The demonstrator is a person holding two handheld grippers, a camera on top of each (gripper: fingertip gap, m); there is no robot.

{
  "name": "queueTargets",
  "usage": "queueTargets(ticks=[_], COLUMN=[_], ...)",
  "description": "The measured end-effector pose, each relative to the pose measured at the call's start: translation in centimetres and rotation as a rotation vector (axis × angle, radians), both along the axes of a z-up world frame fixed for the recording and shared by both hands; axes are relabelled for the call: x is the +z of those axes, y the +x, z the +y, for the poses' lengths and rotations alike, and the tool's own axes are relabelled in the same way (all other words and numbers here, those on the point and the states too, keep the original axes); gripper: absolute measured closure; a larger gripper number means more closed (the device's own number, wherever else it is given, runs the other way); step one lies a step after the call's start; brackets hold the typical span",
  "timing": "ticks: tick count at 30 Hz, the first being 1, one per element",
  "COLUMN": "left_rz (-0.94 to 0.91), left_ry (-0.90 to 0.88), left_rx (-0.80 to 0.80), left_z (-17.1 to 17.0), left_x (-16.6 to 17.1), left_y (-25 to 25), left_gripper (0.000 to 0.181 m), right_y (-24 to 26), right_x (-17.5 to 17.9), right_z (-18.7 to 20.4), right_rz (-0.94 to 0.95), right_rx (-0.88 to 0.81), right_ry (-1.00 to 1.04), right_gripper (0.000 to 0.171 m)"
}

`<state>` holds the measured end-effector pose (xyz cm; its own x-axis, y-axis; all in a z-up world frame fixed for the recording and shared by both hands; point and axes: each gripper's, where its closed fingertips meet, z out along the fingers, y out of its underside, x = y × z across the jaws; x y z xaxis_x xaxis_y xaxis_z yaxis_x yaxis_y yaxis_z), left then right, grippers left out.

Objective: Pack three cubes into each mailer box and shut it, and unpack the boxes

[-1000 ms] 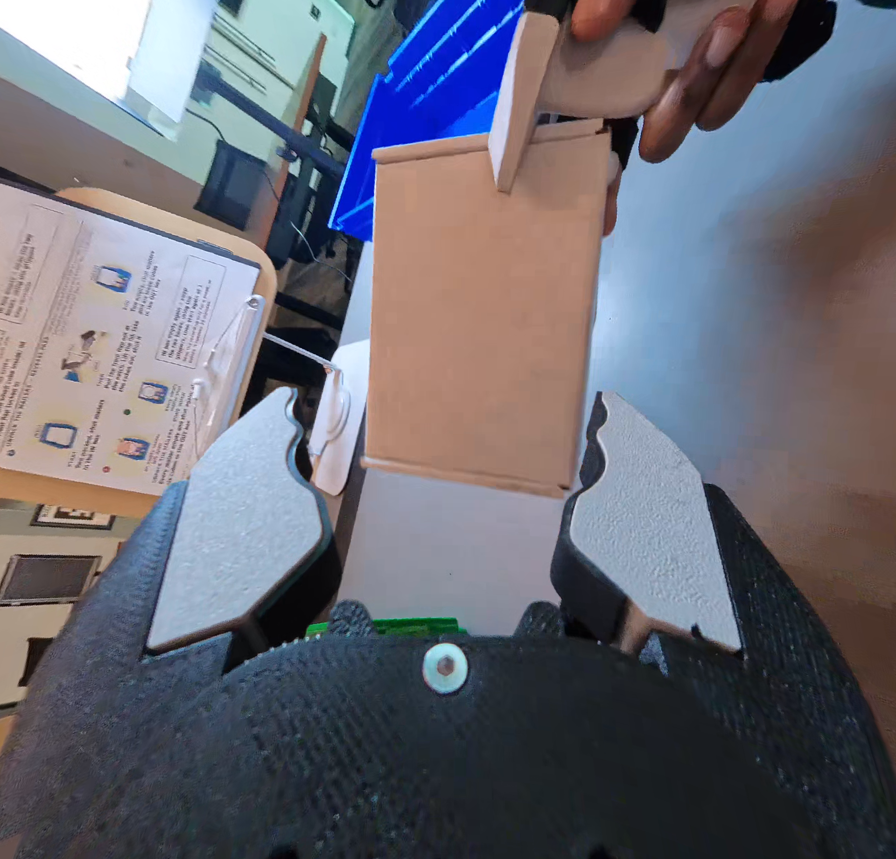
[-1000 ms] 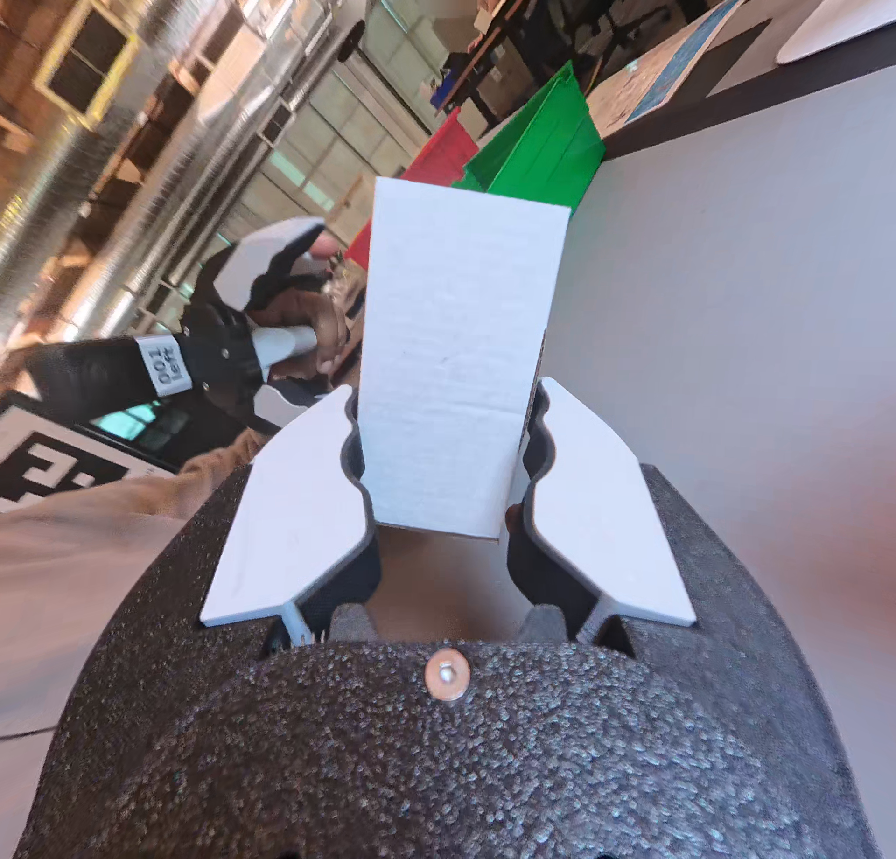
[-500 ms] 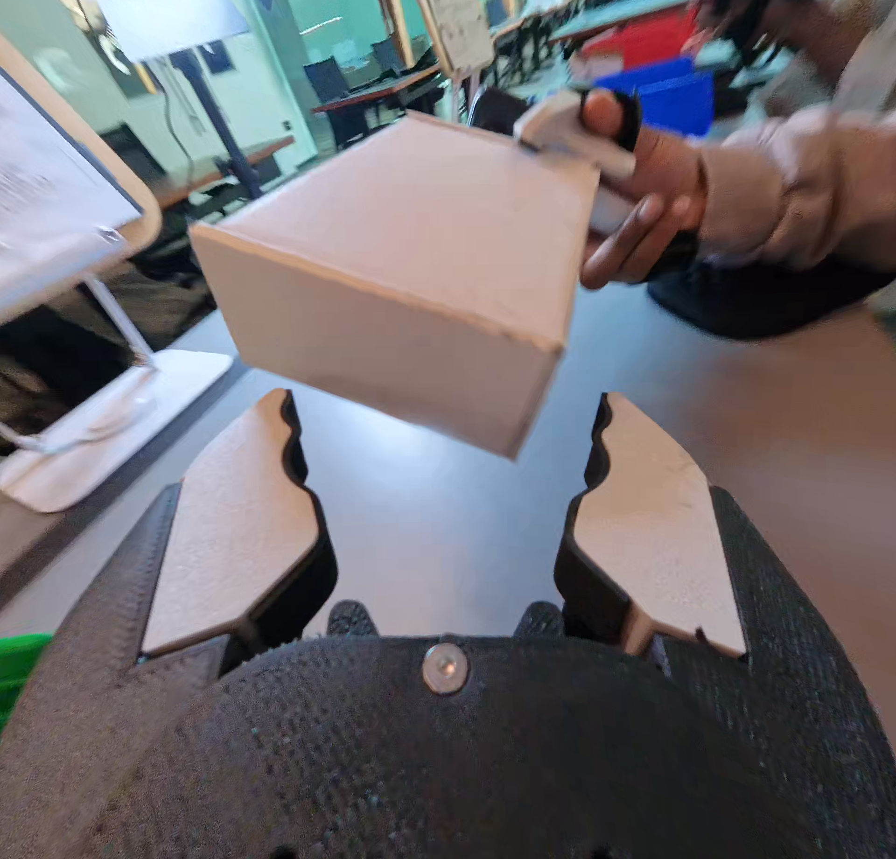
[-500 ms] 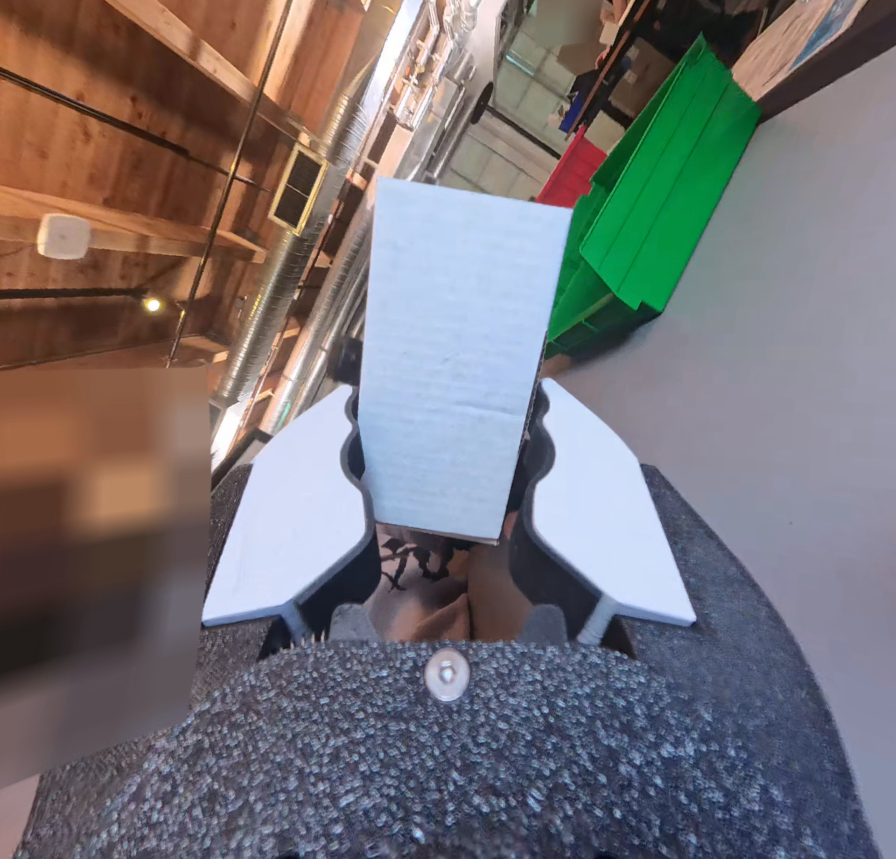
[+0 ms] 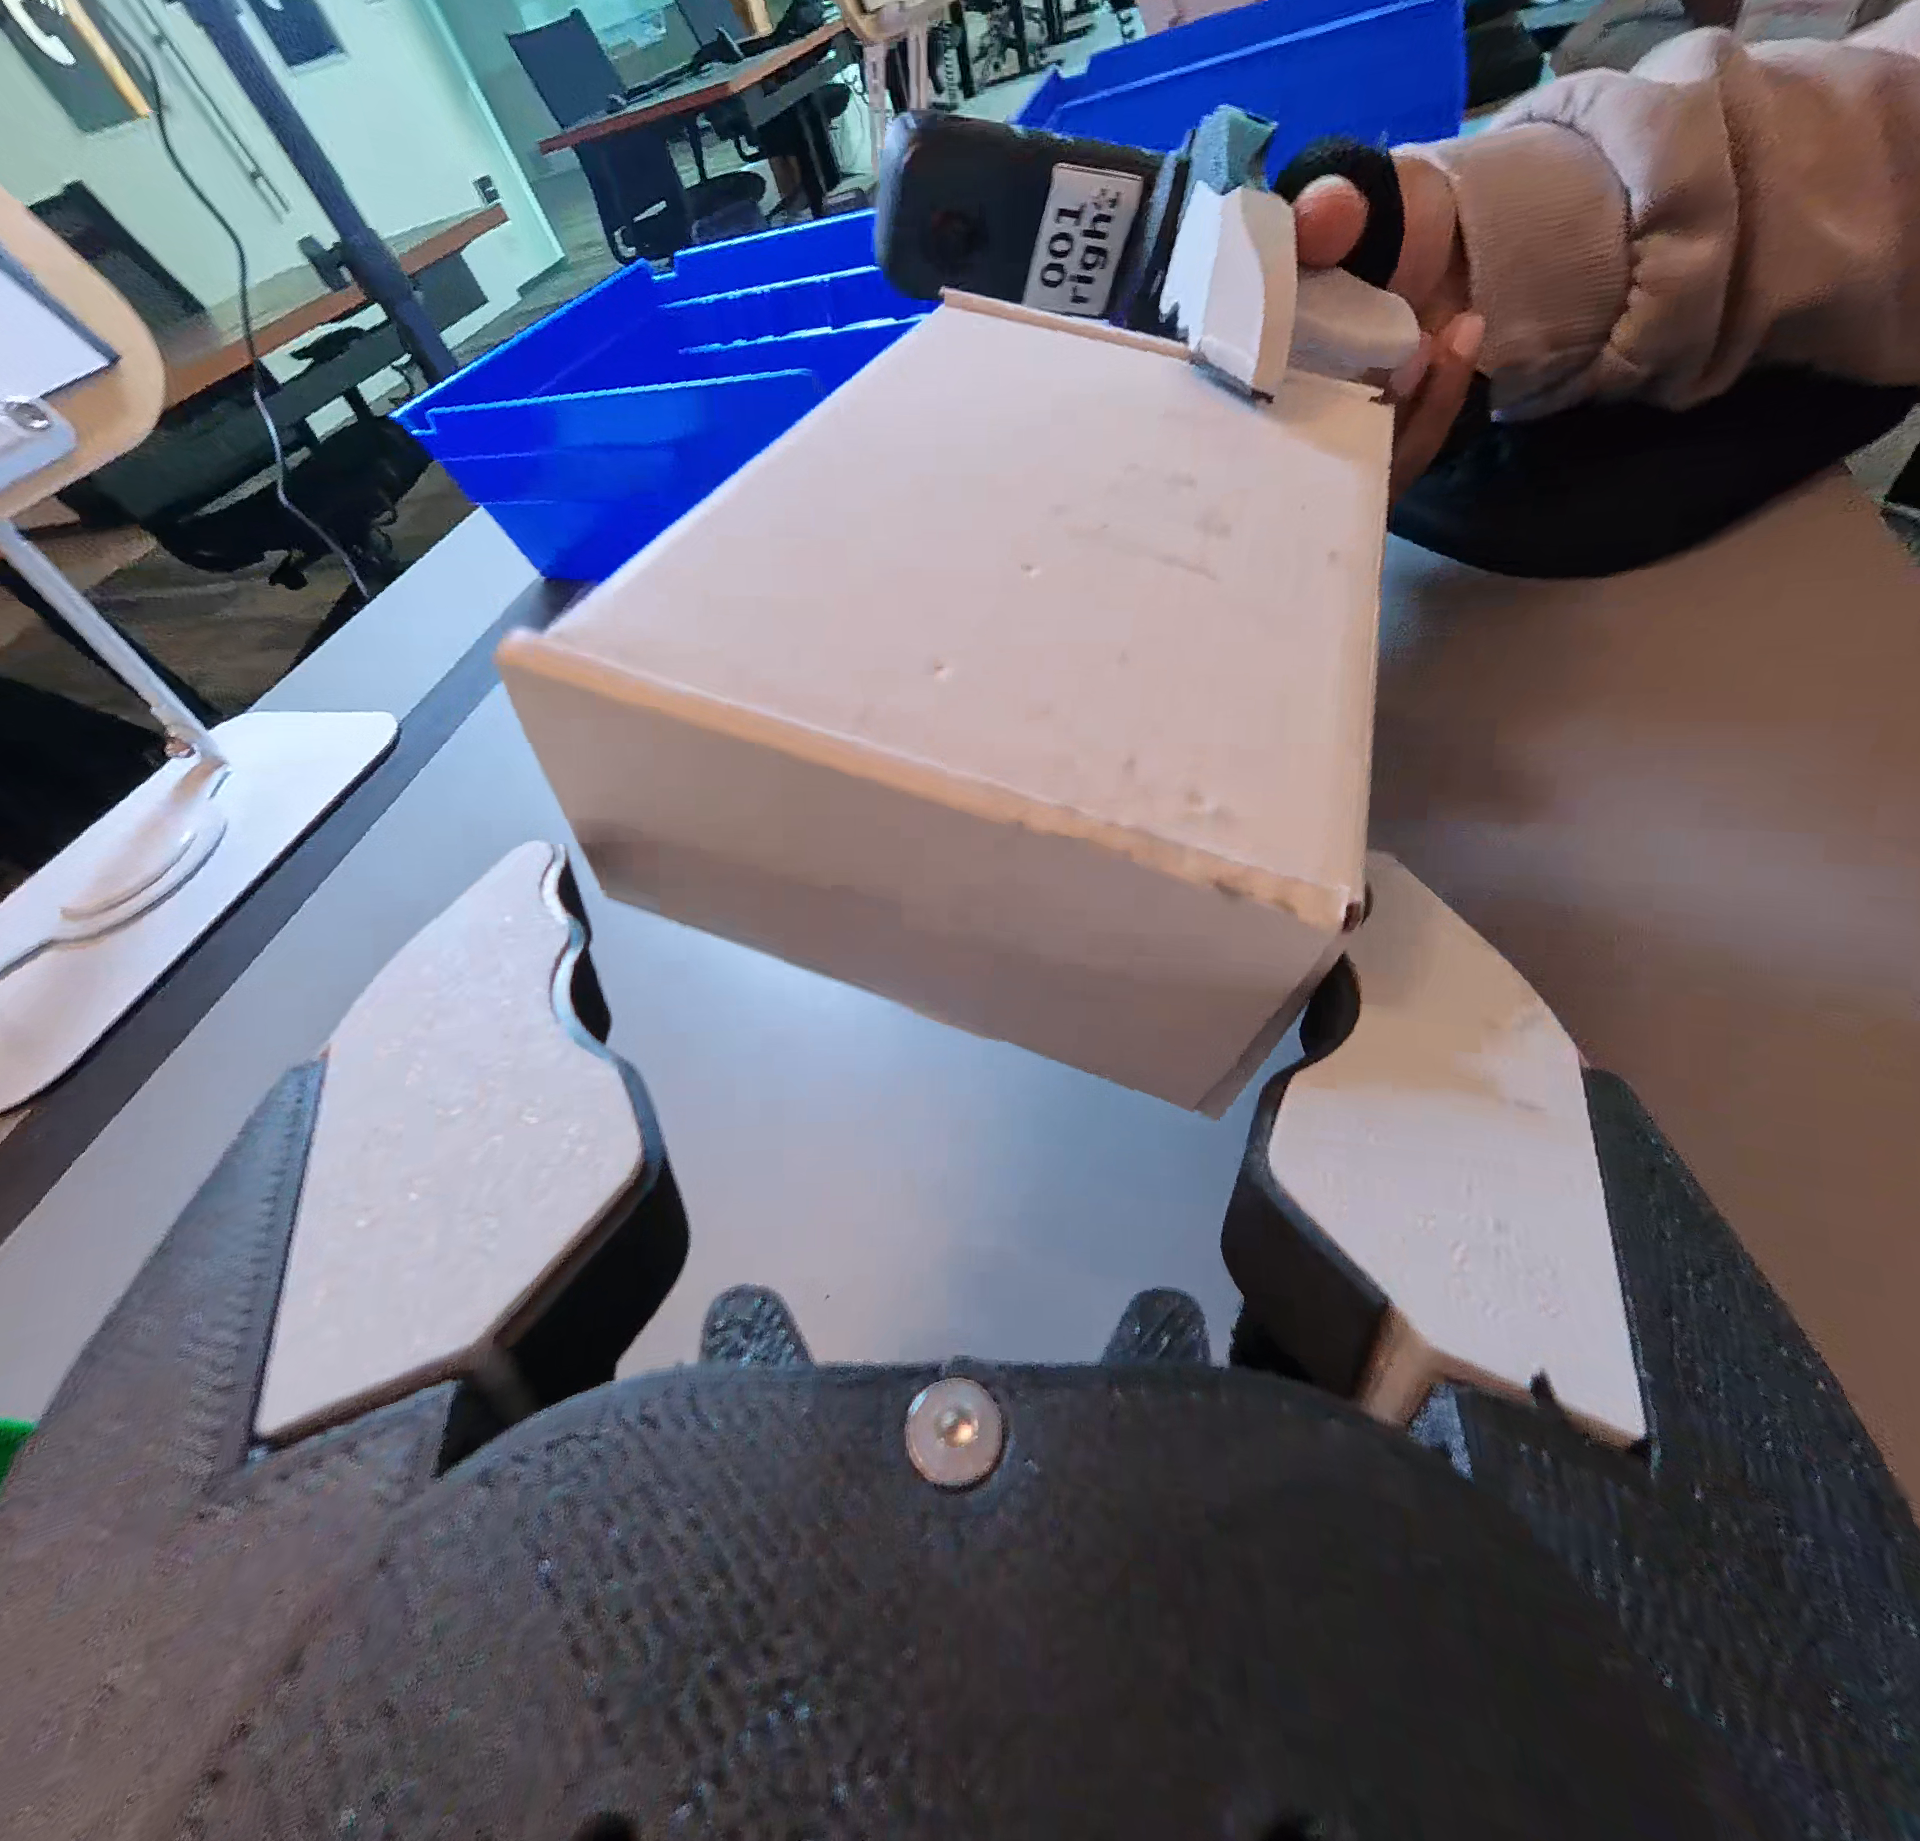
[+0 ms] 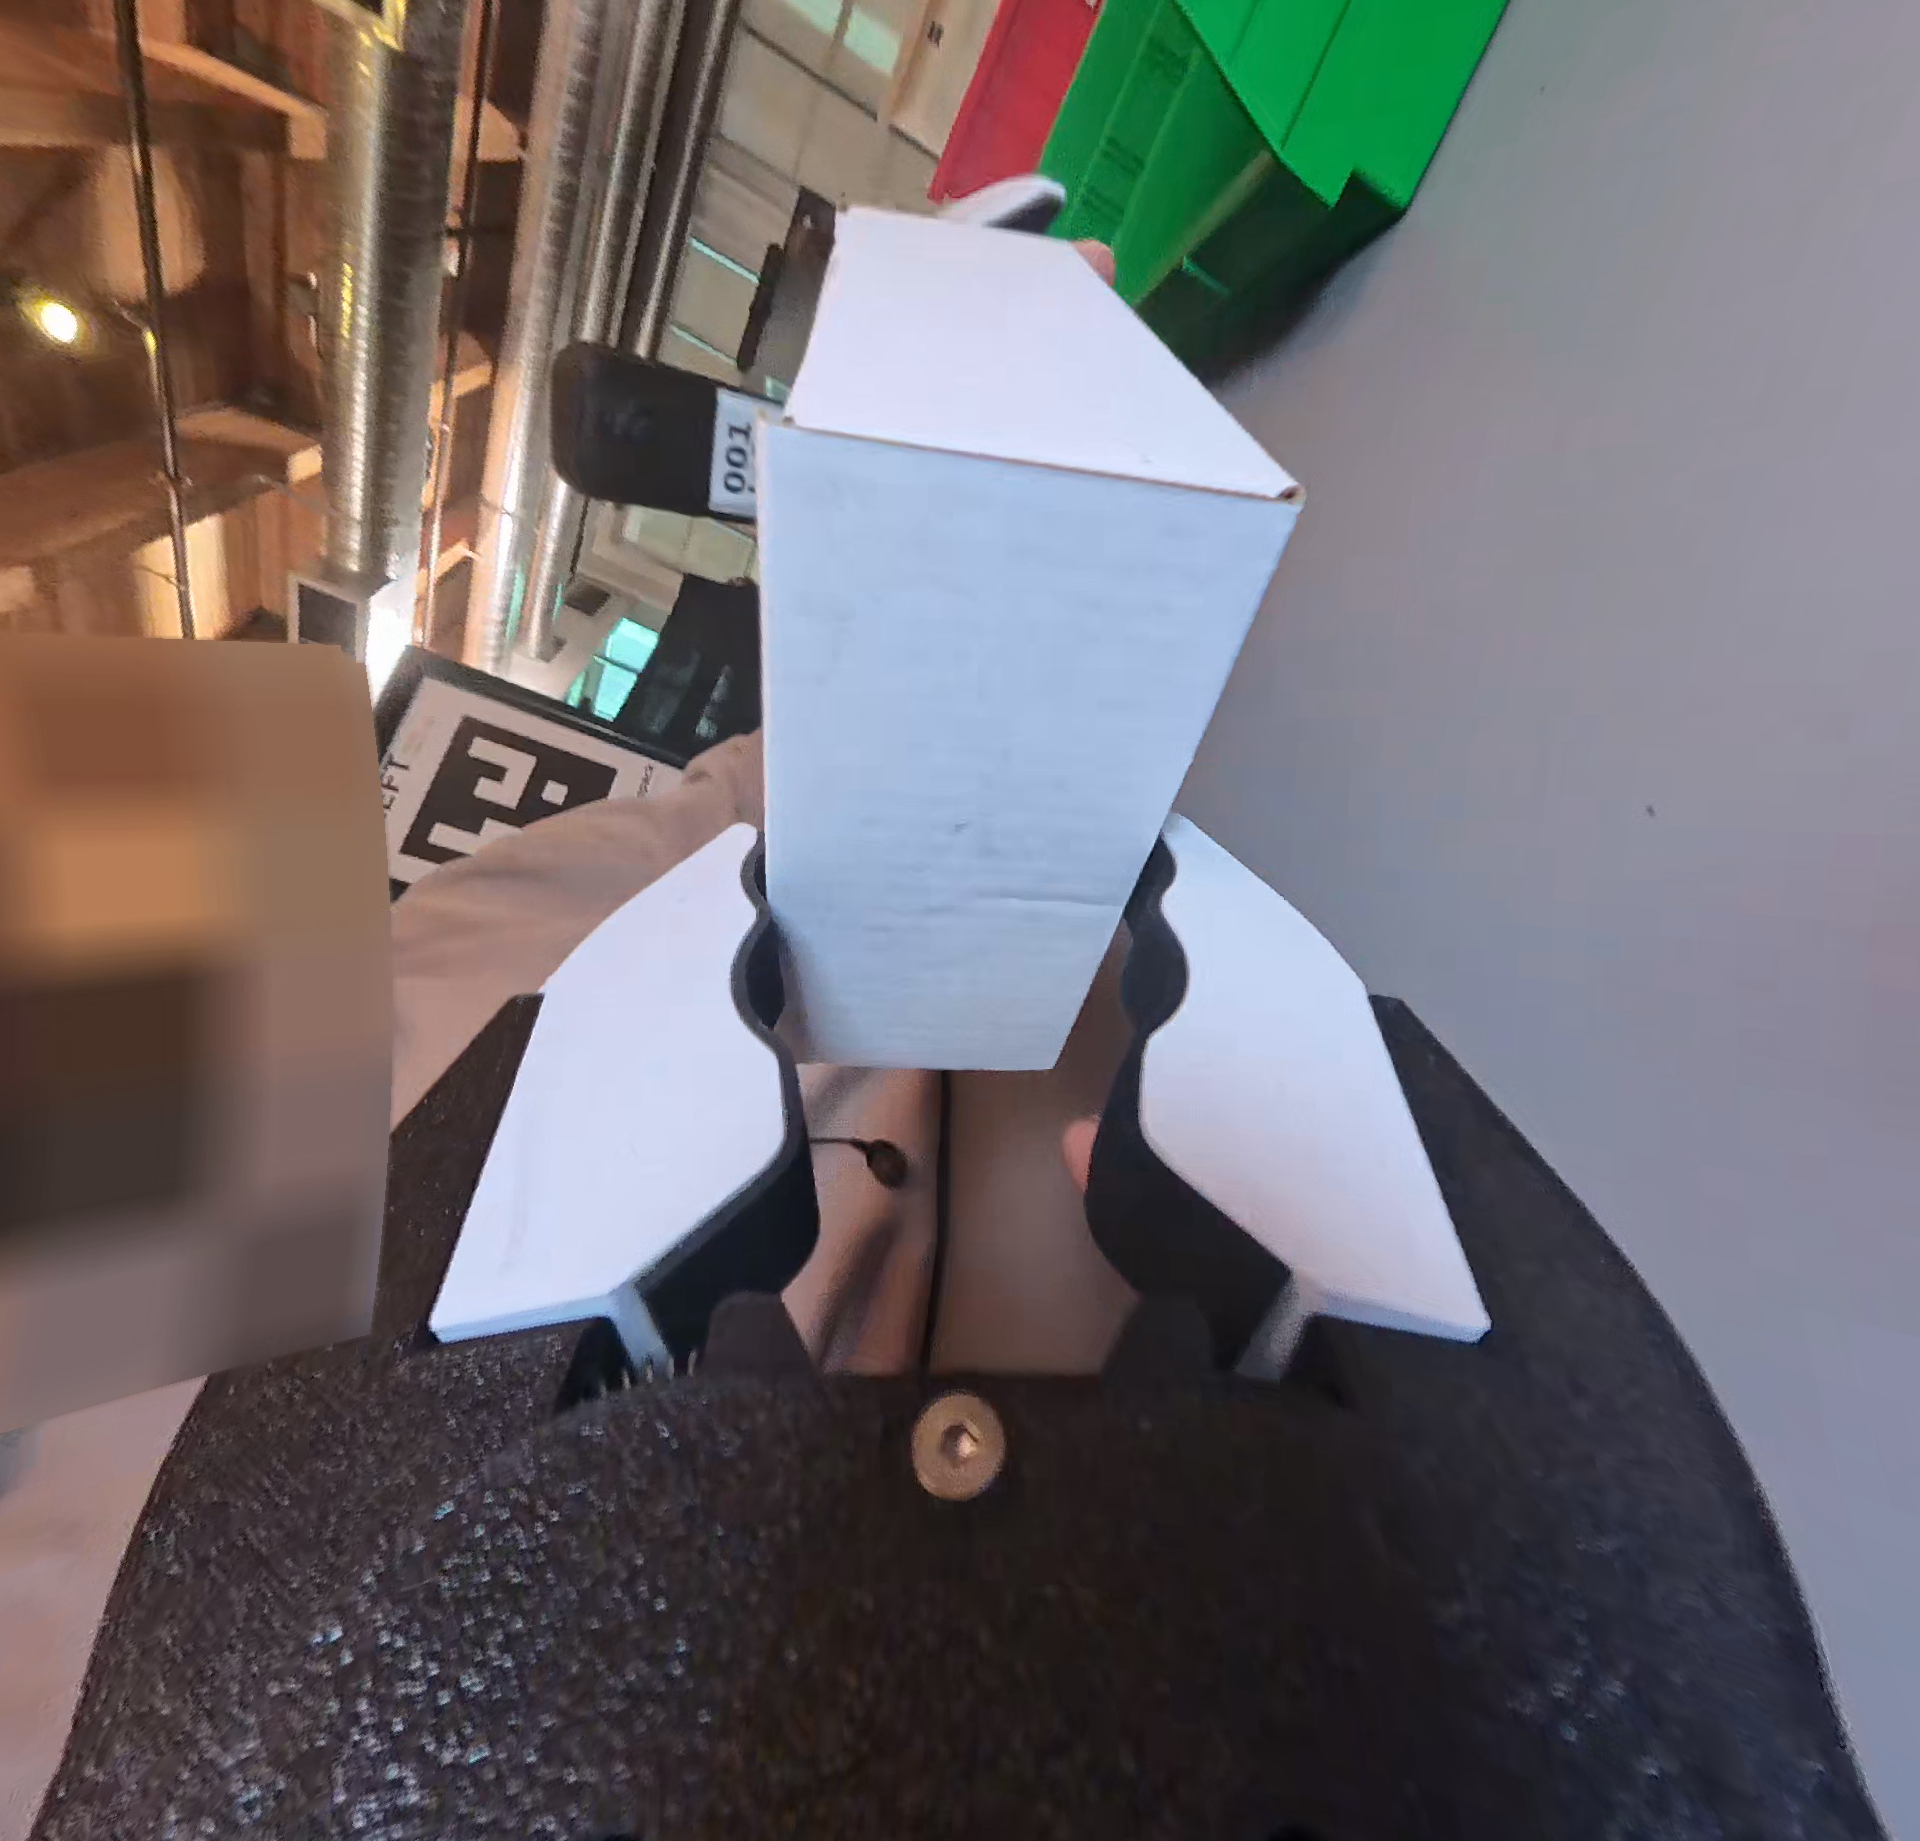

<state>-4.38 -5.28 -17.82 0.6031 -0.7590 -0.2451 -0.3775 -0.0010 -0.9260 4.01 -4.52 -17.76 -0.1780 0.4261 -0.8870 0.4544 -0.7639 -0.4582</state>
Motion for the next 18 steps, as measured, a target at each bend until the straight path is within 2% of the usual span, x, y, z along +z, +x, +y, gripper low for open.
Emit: queueTargets(ticks=[3,5,9,10,11,12,13,15,18], left_rz=[0.084,0.118,0.14,0.166,0.165,0.125,0.072,0.022,0.065], left_ry=[0.002,-0.049,-0.207,-0.228,-0.235,-0.251,-0.281,-0.318,-0.251], left_rx=[0.005,0.025,0.033,0.046,0.065,0.069,0.057,0.05,0.047], left_z=[0.0,0.3,0.5,0.5,0.6,0.6,0.5,0.5,0.7], left_x=[-1.3,-2.5,-5.0,-5.5,-5.7,-5.6,-5.3,-4.9,-4.6], left_y=[0.7,0.5,0.6,0.4,0.1,0.1,0.3,0.3,0.0], left_gripper=[0.05,0.051,0.054,0.065,0.094,0.112,0.116,0.114,0.1], right_y=[0.6,0.7,1.1,1.1,1.2,1.4,1.6,1.9,2.0], right_x=[-1.4,-1.7,-2.9,-2.8,-3.1,-3.6,-3.9,-4.3,-5.2], right_z=[-0.6,-0.2,1.5,1.8,2.2,2.9,3.5,3.6,3.0], right_rz=[-0.056,-0.086,-0.188,-0.19,-0.212,-0.238,-0.265,-0.29,-0.308], right_rx=[0.046,0.014,-0.063,-0.082,-0.101,-0.127,-0.146,-0.133,-0.077], right_ry=[0.05,0.082,0.309,0.335,0.368,0.44,0.516,0.547,0.493], right_gripper=[0.107,0.106,0.092,0.092,0.091,0.092,0.092,0.094,0.097])
